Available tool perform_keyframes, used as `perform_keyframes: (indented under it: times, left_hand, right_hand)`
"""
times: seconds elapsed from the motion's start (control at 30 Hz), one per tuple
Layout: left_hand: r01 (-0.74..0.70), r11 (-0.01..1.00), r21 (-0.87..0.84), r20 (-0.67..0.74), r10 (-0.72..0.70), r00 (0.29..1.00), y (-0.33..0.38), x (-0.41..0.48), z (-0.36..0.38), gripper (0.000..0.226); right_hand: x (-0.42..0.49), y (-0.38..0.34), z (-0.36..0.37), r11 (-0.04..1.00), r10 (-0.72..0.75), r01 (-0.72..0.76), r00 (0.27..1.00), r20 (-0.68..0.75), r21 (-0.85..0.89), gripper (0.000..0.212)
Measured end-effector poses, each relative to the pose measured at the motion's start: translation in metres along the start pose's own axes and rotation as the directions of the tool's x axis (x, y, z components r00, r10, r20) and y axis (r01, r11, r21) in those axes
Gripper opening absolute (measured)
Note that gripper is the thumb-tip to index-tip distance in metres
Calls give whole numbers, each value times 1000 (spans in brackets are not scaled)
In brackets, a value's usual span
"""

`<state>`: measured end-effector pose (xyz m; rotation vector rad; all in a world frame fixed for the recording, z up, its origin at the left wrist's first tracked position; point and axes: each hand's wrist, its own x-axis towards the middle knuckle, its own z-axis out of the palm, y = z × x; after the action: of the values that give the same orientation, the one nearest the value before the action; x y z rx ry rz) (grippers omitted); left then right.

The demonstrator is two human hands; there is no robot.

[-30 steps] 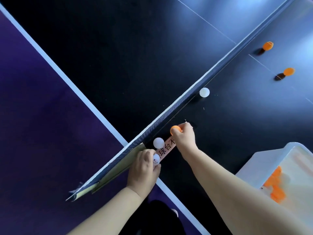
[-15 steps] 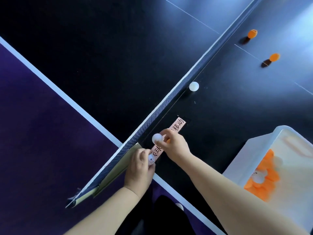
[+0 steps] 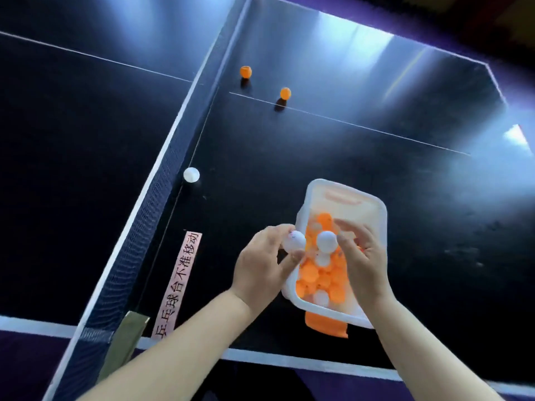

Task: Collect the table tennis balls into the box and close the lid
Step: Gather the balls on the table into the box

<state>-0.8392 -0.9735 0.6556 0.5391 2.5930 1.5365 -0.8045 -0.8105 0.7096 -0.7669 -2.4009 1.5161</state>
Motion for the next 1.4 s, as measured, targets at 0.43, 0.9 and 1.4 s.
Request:
perform_keyframes:
  times: [0.43, 0.9, 1.4]
  left_hand:
    - [93, 967, 236, -69, -79, 995, 10, 51, 41, 53]
    - [541, 646, 538, -274, -472, 838, -110, 176, -55, 47]
    - [349, 860, 371, -178, -304, 936, -143, 369, -58, 24]
  right_hand:
    - [79, 23, -39, 973, 43, -69, 992, 121, 222, 19]
    - [189, -32, 68, 974, -92, 53, 981, 173, 220, 24]
    - [376, -43, 205, 979, -74, 101, 985, 154, -178, 15]
